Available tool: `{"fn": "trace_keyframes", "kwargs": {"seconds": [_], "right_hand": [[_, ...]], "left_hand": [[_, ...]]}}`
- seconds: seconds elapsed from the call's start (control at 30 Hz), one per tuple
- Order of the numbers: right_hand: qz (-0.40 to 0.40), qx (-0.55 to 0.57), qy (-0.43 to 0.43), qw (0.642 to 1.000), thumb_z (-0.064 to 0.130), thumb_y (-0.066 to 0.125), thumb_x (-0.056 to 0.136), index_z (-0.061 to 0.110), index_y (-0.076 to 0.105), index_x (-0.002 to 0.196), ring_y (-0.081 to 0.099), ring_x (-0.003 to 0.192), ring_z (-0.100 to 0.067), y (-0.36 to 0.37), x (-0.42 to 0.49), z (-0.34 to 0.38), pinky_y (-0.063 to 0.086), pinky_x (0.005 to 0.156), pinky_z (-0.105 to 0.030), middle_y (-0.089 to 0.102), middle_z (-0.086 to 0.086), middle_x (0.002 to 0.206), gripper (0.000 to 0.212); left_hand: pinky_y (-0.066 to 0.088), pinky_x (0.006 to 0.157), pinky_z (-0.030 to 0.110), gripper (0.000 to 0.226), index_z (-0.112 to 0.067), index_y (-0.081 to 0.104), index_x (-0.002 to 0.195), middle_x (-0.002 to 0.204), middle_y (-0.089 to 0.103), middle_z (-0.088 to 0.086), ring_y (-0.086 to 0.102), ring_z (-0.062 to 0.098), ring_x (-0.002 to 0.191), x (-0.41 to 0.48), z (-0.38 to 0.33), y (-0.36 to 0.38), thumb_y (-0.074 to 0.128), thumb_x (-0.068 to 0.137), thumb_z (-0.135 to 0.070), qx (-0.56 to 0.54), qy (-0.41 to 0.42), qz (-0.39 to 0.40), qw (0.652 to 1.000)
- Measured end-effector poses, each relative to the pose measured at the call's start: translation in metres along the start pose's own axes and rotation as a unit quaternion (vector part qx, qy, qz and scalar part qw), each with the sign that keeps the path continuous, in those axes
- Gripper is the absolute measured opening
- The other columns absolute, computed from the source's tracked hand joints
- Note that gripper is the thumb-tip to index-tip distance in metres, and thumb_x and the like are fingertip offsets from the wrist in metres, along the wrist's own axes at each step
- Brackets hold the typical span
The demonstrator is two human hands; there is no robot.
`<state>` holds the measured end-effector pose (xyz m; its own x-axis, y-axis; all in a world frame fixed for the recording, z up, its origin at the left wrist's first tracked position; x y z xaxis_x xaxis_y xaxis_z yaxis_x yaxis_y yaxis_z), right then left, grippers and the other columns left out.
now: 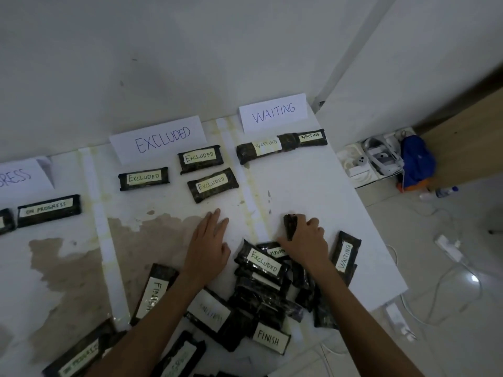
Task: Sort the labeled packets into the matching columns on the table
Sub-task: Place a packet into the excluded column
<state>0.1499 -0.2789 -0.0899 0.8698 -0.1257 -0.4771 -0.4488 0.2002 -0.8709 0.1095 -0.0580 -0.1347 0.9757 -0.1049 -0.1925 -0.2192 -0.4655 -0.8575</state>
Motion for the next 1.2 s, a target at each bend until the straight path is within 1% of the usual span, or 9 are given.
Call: {"fn": "trace_keyframes", "kwargs": {"seconds": [0.23,0.43,0.6,0.67,0.83,0.97,1.03,1.1,1.2], "right_hand": [[-0.022,0.238,-0.026,0.971,0.008,0.062,0.082,0.013,0.045,0.130,0.057,0.090,-0.025,-0.028,-0.010,-0.003,0.048,0.072,-0.032,0.060,-0.010,0.108,0.051],[0.027,0.596,-0.061,0.800,-0.006,0.054,0.088,0.014,0.057,0.116,0.066,0.103,-0.032,-0.052,-0.021,0.007,0.053,0.088,-0.051,0.069,-0.011,0.112,0.035],[0.029,0.666,-0.049,0.744,-0.008,0.050,0.090,0.013,0.058,0.111,0.067,0.100,-0.033,-0.043,-0.030,0.022,0.053,0.085,-0.053,0.071,-0.012,0.107,0.031],[0.019,0.663,-0.041,0.748,-0.005,0.051,0.089,0.012,0.059,0.110,0.068,0.097,-0.033,-0.041,-0.033,0.026,0.054,0.084,-0.052,0.071,-0.016,0.102,0.028],[0.036,0.692,-0.009,0.721,-0.004,0.052,0.090,0.006,0.054,0.116,0.068,0.095,-0.033,-0.030,-0.043,0.032,0.055,0.083,-0.047,0.069,-0.022,0.104,0.027],[-0.010,0.585,-0.014,0.811,0.008,0.064,0.086,0.016,0.040,0.131,0.061,0.102,-0.020,-0.035,-0.050,0.032,0.055,0.073,-0.022,0.056,-0.007,0.121,0.052],[-0.102,0.501,-0.091,0.854,0.016,0.072,0.079,0.021,0.024,0.143,0.047,0.119,-0.011,-0.055,-0.053,0.029,0.042,0.086,-0.008,0.037,-0.001,0.137,0.080],[-0.165,0.331,-0.272,0.888,0.024,0.074,0.071,0.023,0.024,0.145,0.028,0.136,-0.015,-0.070,-0.058,0.041,0.028,0.107,-0.020,0.026,-0.002,0.146,0.089],[-0.137,0.029,-0.455,0.879,0.026,0.075,0.064,0.024,0.043,0.136,0.026,0.139,-0.033,-0.052,-0.064,0.074,0.024,0.109,-0.045,0.039,-0.007,0.145,0.079]], "left_hand": [[0.034,0.108,0.050,0.053,-0.005,0.048,0.132,0.146,0.035,0.017,0.029,0.034,0.136,-0.001,-0.007,-0.013,0.039,0.083,-0.024,-0.067,0.002,0.019,0.998],[0.039,0.099,0.027,0.035,-0.017,0.053,0.126,0.131,0.052,0.000,0.047,0.015,0.120,-0.011,-0.050,-0.040,0.051,0.092,-0.016,-0.244,0.014,0.006,0.970],[0.049,0.084,0.023,0.041,-0.030,0.049,0.129,0.116,0.059,-0.007,0.058,0.004,0.098,-0.021,-0.084,-0.041,0.059,0.089,-0.027,-0.401,-0.049,0.104,0.909],[0.051,0.087,0.029,0.050,-0.032,0.046,0.130,0.114,0.058,-0.009,0.058,0.005,0.099,-0.025,-0.088,-0.034,0.066,0.084,-0.031,-0.405,-0.057,0.128,0.904],[0.045,0.082,0.014,0.062,-0.030,0.046,0.127,0.110,0.059,-0.014,0.058,0.003,0.101,-0.031,-0.090,-0.026,0.076,0.073,-0.025,-0.411,-0.052,0.138,0.899],[0.049,0.084,0.023,0.053,-0.024,0.047,0.124,0.114,0.058,-0.001,0.057,0.013,0.103,-0.032,-0.081,-0.030,0.069,0.076,-0.013,-0.380,-0.056,0.113,0.916],[0.050,0.080,0.026,0.051,-0.021,0.047,0.122,0.110,0.055,0.005,0.057,0.018,0.098,-0.032,-0.075,-0.037,0.064,0.075,-0.010,-0.361,-0.052,0.107,0.925],[0.047,0.071,0.022,0.049,-0.019,0.047,0.120,0.106,0.053,0.007,0.056,0.019,0.091,-0.033,-0.066,-0.045,0.063,0.075,-0.009,-0.343,-0.050,0.109,0.932],[0.047,0.070,0.025,0.054,-0.016,0.047,0.122,0.107,0.054,0.007,0.056,0.019,0.090,-0.035,-0.044,-0.058,0.067,0.072,-0.011,-0.306,-0.059,0.107,0.944]]}}
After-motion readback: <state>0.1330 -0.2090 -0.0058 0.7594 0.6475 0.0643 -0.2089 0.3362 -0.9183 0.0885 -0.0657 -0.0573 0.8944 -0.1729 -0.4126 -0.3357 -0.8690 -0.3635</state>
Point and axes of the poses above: each hand's wrist, its own x-axis towards the middle knuckle, its own y-axis out of the palm, z = x × y, the point moved 7 cm from there along x, towards the middle knuckle
